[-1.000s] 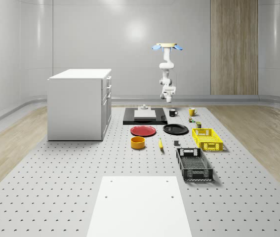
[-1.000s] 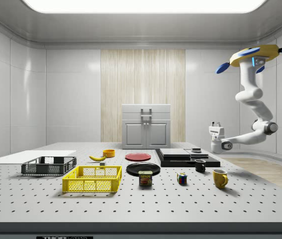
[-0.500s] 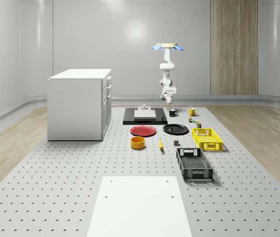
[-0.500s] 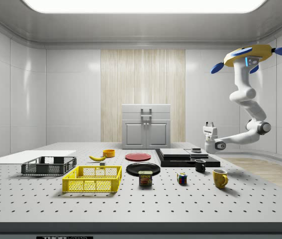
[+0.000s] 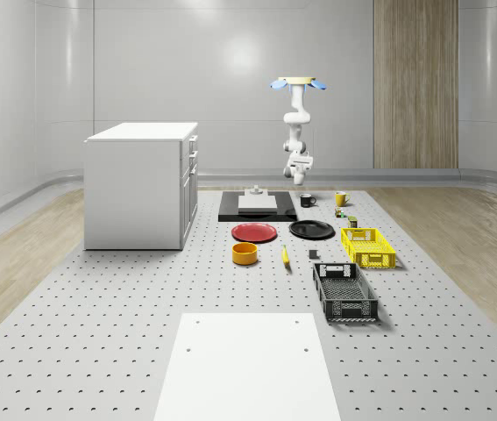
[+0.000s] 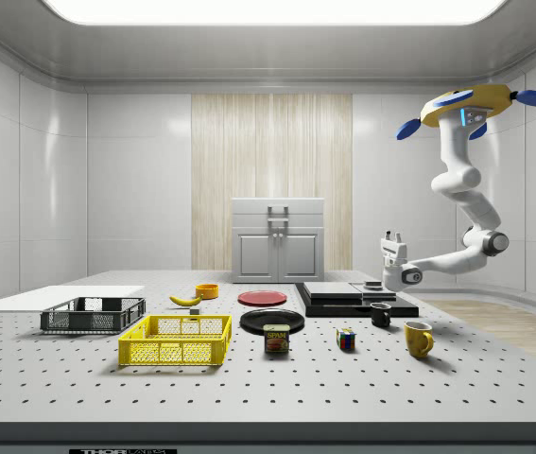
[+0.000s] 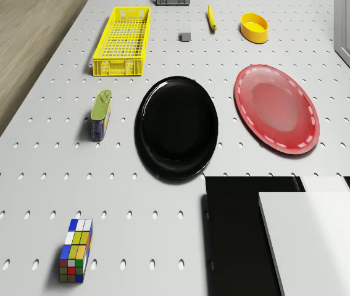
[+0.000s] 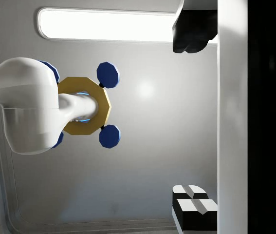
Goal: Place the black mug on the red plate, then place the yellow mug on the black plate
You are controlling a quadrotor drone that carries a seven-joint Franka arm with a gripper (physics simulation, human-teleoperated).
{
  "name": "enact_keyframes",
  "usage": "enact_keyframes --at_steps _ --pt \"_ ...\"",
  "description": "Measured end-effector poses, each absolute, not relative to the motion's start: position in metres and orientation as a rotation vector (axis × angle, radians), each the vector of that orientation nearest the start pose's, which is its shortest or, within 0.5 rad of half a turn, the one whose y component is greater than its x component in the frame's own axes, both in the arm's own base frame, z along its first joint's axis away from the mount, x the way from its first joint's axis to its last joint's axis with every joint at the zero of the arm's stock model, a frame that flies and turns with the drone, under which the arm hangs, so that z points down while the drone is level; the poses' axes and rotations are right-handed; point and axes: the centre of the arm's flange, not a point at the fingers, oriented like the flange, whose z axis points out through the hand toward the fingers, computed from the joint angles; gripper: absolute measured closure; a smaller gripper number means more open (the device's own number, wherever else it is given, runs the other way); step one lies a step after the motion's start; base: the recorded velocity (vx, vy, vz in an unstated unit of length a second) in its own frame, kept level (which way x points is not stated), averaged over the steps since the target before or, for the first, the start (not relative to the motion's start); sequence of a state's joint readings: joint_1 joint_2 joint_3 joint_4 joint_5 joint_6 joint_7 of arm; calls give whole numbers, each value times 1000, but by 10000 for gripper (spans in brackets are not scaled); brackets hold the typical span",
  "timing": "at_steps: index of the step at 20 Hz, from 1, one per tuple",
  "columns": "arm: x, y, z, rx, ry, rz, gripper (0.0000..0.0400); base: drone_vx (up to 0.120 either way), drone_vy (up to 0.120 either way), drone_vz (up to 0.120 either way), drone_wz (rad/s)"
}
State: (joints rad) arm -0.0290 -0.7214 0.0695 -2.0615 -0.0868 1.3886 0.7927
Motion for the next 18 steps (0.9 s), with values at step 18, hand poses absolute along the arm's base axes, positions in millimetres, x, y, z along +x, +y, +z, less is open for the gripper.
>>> enact_keyframes --at_steps 18 --pt "305 93 558 -3869 1645 -2380 0 0 0 -73 0"
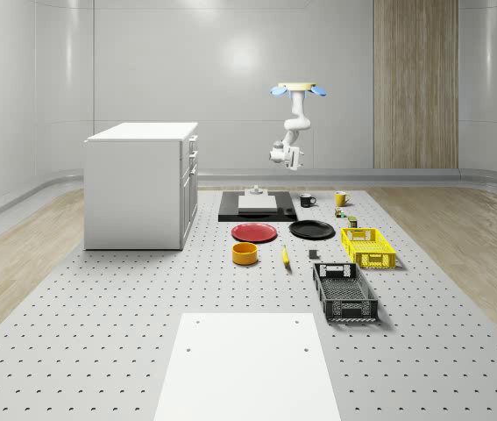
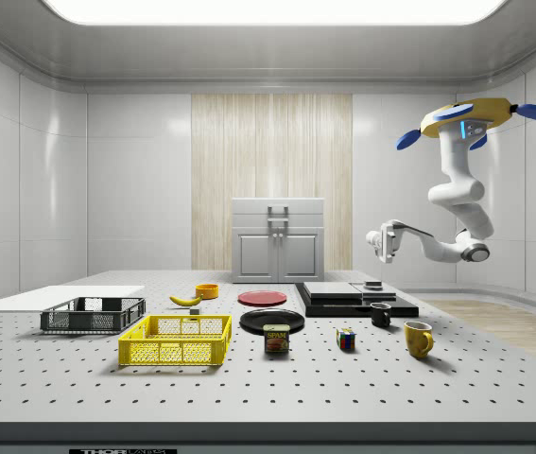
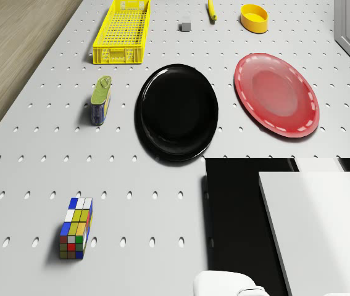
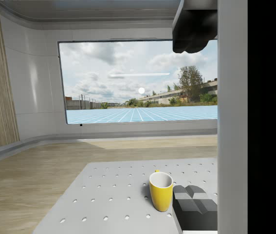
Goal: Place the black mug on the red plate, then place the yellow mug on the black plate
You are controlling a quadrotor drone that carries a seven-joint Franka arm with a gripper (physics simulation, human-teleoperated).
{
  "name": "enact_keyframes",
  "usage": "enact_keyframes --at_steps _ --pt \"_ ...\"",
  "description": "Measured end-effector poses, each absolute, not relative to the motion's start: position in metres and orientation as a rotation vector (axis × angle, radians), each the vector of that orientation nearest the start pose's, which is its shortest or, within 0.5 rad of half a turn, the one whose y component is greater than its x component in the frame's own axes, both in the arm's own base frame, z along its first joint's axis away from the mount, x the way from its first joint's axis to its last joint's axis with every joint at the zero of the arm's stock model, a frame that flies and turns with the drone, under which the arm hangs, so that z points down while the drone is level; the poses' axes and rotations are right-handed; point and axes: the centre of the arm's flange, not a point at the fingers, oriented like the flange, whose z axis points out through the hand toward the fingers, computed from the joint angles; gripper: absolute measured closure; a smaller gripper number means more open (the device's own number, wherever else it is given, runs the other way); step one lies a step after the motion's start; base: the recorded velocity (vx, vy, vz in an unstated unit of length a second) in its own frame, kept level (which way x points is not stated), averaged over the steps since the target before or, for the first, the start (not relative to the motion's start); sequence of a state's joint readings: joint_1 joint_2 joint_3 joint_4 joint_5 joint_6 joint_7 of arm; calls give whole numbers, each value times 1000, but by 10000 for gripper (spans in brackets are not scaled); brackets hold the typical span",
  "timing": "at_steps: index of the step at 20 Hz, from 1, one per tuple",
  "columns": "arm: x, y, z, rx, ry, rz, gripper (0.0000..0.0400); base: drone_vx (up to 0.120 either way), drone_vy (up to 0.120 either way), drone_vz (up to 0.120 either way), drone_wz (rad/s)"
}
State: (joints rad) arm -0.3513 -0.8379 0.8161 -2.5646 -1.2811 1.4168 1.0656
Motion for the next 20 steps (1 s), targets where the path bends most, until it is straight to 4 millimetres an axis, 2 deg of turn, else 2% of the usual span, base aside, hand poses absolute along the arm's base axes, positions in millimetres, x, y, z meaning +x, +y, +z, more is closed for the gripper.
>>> enact_keyframes --at_steps 2,4,8,12,18,20 --pt "306 78 531 868 -374 752 0 0 0 -120 0" --pt "306 61 513 628 -275 772 0 0 0 -120 0" --pt "307 32 497 313 -141 785 0 0 0 -120 0" --pt "307 16 493 153 -71 786 0 0 0 -120 0" --pt "307 5 491 52 -26 785 0 0 0 -120 0" --pt "307 4 491 36 -19 785 0 120 0 -120 0"
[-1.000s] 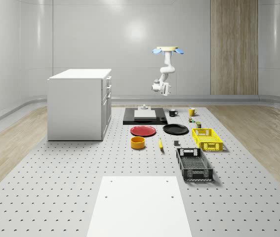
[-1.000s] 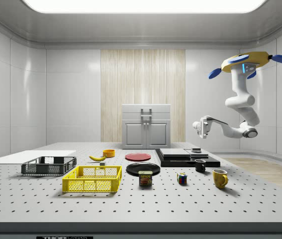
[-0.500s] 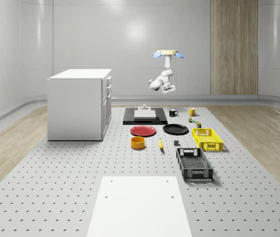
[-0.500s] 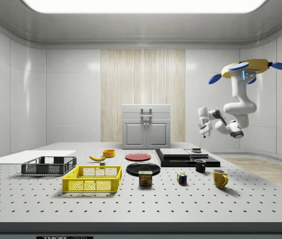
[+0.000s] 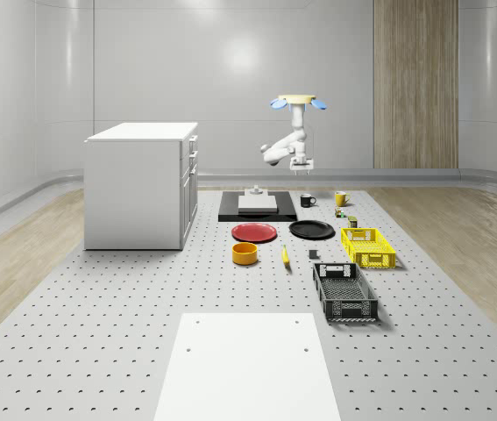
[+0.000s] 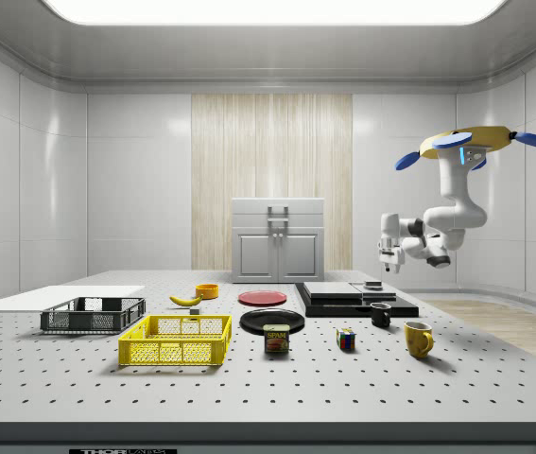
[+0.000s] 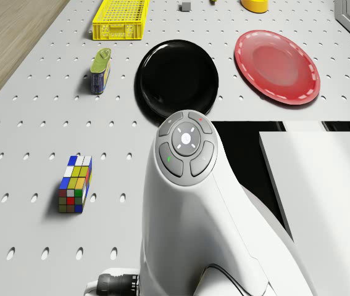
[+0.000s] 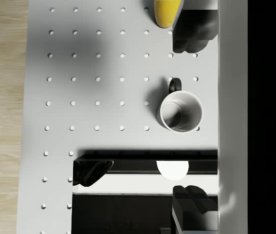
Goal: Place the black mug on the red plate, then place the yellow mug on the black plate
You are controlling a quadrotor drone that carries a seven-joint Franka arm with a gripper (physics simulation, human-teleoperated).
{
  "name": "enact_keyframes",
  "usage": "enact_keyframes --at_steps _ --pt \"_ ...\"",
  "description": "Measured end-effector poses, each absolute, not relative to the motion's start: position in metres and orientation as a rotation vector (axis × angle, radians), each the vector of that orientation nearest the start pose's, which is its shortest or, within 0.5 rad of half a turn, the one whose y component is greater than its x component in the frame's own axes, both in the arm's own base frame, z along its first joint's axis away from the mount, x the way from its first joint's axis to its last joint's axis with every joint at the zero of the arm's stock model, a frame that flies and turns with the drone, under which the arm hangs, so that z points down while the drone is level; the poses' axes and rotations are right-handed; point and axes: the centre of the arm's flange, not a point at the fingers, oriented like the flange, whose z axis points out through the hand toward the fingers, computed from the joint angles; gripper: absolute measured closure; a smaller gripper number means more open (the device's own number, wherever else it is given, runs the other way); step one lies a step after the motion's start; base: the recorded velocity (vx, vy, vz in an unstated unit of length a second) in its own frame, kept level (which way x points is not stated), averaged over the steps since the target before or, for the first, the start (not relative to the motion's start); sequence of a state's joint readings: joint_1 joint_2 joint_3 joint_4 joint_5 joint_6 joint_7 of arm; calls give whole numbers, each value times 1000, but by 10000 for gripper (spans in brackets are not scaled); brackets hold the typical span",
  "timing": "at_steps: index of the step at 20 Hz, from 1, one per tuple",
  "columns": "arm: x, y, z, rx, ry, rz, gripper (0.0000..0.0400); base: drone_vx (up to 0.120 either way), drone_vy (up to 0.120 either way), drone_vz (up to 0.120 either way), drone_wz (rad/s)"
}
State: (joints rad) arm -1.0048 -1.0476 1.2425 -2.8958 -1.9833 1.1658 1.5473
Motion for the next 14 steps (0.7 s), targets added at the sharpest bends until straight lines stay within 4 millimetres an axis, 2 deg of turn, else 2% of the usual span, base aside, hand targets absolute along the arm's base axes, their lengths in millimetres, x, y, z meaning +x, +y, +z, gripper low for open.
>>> enact_keyframes --at_steps 9,14 --pt "307 1 491 8 -5 784 0 116 0 -120 0" --pt "307 0 491 3 -3 784 0 0 -56 -120 0"
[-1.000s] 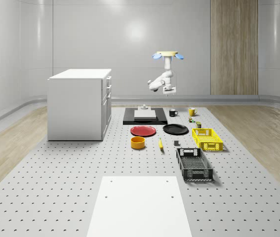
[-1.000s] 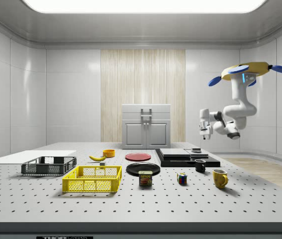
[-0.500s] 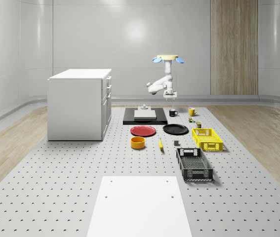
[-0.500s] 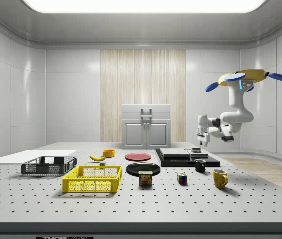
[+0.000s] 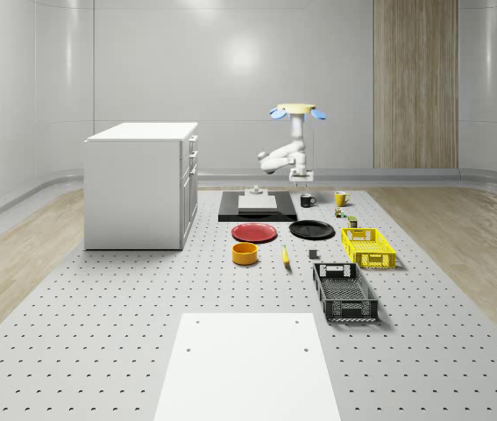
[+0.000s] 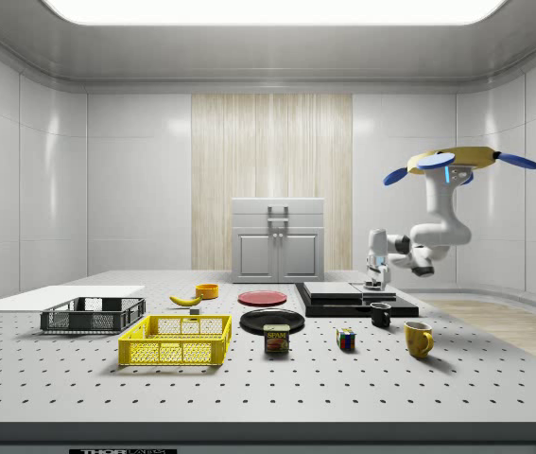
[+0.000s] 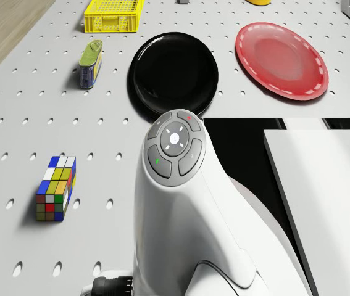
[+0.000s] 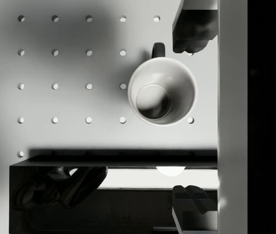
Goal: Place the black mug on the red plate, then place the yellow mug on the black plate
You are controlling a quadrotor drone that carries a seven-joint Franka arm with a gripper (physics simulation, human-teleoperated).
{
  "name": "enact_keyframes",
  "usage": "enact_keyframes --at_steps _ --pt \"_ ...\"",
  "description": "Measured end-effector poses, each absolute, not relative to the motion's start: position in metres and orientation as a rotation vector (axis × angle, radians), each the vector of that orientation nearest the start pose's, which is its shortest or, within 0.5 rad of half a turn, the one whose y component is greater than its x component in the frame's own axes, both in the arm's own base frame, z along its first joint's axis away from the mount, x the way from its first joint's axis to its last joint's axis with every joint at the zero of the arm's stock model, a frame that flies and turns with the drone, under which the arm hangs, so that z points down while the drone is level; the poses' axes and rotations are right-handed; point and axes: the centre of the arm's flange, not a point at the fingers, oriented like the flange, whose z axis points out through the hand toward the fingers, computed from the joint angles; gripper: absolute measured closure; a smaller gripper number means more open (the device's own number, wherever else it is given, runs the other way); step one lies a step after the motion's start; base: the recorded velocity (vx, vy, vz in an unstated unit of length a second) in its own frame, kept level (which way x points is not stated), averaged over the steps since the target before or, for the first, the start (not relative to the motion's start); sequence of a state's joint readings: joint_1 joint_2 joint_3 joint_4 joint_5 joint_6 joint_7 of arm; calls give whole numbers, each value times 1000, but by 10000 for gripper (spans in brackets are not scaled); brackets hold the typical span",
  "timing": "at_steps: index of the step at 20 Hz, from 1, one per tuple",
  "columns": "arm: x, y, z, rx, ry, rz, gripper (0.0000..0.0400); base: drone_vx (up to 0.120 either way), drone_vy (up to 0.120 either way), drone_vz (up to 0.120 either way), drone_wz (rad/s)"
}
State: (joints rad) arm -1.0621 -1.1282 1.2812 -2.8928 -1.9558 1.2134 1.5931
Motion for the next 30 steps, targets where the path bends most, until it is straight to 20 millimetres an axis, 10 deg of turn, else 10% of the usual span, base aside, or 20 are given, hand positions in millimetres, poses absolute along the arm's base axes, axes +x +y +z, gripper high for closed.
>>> enact_keyframes --at_steps 30 --pt "307 5 540 1 -2 785 0 0 0 -21 0"
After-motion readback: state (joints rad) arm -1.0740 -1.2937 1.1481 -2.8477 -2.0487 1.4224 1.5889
